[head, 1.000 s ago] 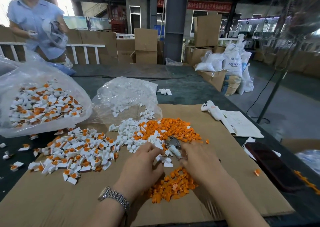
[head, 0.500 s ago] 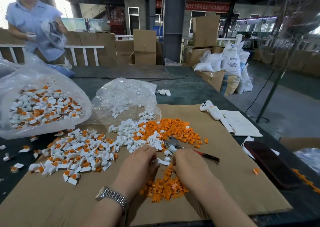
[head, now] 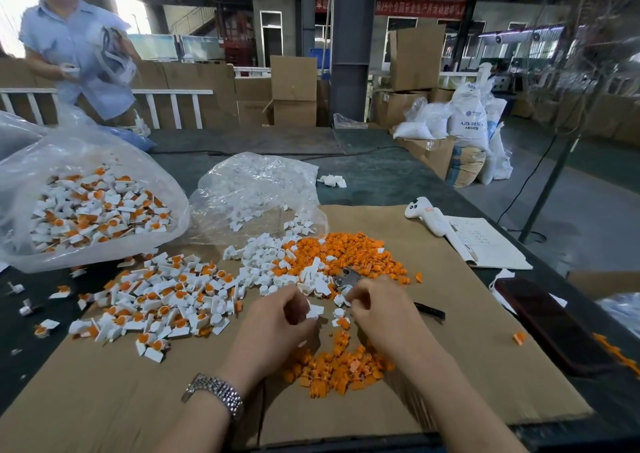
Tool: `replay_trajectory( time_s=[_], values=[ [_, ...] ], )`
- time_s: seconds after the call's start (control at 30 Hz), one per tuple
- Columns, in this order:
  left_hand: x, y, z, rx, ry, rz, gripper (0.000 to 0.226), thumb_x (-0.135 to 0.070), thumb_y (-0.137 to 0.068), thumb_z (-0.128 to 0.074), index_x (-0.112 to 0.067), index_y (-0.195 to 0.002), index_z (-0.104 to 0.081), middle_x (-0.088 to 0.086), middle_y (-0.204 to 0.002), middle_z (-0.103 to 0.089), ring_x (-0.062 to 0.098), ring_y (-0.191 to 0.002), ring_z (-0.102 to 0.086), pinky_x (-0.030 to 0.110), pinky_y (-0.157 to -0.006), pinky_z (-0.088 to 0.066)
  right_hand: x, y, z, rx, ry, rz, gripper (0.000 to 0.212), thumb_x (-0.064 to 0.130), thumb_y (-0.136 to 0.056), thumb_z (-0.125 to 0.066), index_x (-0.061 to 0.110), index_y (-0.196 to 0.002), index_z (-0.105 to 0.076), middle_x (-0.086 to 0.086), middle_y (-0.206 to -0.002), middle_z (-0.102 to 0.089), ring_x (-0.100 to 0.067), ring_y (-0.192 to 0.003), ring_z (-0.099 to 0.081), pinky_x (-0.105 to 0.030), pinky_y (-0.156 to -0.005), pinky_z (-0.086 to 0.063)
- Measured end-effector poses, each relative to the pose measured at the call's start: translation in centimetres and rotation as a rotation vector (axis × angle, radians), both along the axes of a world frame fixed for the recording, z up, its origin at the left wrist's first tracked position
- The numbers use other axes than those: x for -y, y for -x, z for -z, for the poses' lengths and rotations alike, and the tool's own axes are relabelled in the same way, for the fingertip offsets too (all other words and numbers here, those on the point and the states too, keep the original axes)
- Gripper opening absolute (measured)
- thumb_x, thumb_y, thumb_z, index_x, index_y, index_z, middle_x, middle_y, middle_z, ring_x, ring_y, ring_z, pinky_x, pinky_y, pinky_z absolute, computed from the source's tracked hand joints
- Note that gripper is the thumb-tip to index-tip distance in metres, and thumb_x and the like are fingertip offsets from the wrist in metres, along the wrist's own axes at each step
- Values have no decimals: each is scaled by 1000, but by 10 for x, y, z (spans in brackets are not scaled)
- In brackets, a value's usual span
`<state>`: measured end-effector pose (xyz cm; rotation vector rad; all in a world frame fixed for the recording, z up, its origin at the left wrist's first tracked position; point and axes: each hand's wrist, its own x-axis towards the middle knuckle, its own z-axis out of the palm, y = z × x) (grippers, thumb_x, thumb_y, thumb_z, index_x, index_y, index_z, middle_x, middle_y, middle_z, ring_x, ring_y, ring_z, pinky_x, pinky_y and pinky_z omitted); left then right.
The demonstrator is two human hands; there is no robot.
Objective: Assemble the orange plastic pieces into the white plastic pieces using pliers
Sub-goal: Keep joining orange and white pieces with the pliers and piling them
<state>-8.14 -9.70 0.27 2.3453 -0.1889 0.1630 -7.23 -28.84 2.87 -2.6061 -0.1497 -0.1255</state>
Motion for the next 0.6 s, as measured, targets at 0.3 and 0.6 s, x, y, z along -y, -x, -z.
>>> replay_trajectory(
  time_s=[0.3, 0.6],
  values=[
    [-7, 7, -7, -274, 523, -22, 9, -17, -94, -73, -23, -99, -77, 3, -82, -78, 13, -71, -74, 24, -65, -60, -1, 5, 0, -10, -510, 85, 11, 15, -94, -68, 25, -89, -66, 4, -84, -71, -5, -68, -70, -24, -62, -60],
    [-9, 2, -6, -595, 1482, 40, 28, 17, -76, -71, 14, -104, -72, 36, -115, -69, 41, -106, -73, 30, -73, -64, -11, 7, -6, -44, -741, 68, 5, 15, -95, -66, 19, -94, -69, 4, -85, -73, -4, -78, -73, -31, -75, -63]
  ],
)
